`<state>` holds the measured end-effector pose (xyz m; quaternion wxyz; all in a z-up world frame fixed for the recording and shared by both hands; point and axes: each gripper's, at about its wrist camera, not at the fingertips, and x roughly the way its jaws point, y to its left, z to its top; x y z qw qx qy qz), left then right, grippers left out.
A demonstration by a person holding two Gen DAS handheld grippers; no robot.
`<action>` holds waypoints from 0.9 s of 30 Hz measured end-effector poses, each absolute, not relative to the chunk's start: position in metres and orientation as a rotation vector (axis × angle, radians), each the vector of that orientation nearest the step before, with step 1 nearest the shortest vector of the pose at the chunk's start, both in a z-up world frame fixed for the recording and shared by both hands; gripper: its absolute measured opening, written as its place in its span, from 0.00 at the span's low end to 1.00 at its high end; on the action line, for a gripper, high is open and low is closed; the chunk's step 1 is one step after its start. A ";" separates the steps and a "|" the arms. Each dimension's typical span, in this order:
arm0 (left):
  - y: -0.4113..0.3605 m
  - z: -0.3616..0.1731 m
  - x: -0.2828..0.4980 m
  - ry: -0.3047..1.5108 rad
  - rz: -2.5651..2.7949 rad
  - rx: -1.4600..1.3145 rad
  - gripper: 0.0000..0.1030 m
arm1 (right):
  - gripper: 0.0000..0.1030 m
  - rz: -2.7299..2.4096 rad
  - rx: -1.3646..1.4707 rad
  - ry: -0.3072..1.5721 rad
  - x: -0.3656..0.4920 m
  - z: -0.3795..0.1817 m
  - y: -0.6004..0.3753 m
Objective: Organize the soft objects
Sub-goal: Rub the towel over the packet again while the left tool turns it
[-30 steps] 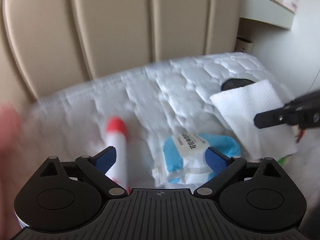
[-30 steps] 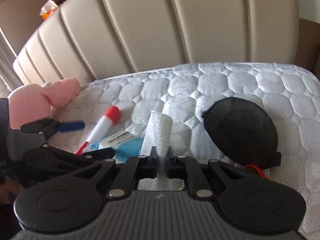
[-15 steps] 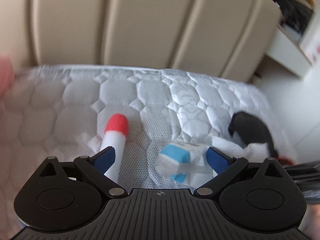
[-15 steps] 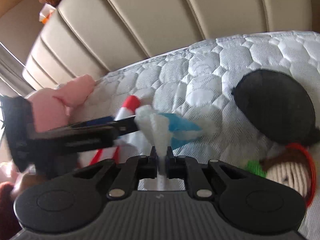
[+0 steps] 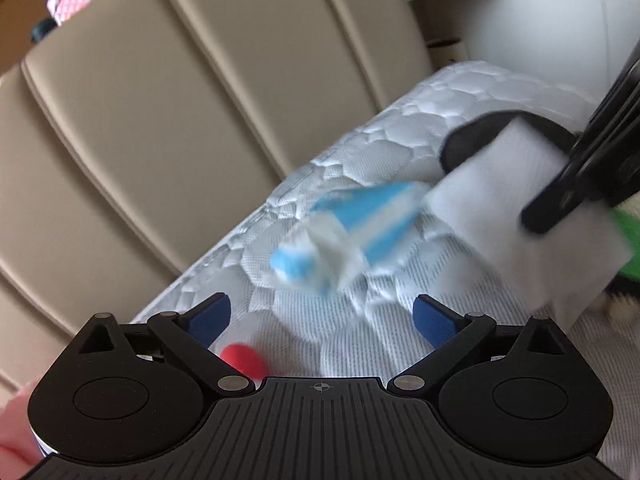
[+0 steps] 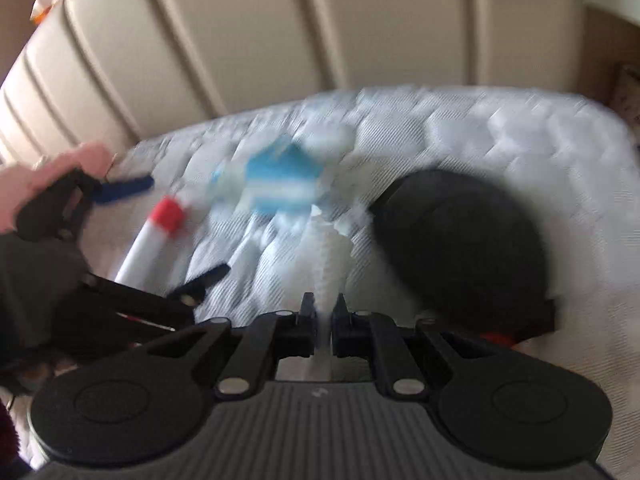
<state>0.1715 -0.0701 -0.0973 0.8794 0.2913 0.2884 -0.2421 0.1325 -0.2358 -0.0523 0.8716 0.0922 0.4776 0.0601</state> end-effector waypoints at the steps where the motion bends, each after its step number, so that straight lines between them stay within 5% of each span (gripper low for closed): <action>1: -0.069 -0.094 0.179 0.616 -0.501 0.534 0.97 | 0.08 0.106 0.183 0.973 0.133 -0.045 -0.239; 10: -0.020 -0.091 0.260 0.969 -0.423 -0.465 0.99 | 0.10 0.056 0.278 0.825 0.129 -0.013 -0.270; 18: -0.090 -0.107 0.287 0.976 -0.330 -0.014 0.99 | 0.10 0.075 0.257 0.814 0.131 -0.017 -0.276; 21: -0.093 -0.104 0.256 0.902 -0.398 0.087 0.86 | 0.10 0.041 0.277 0.792 0.134 -0.016 -0.287; 27: -0.080 -0.085 0.177 0.891 -0.500 0.269 0.83 | 0.10 0.105 0.372 0.774 0.126 -0.010 -0.289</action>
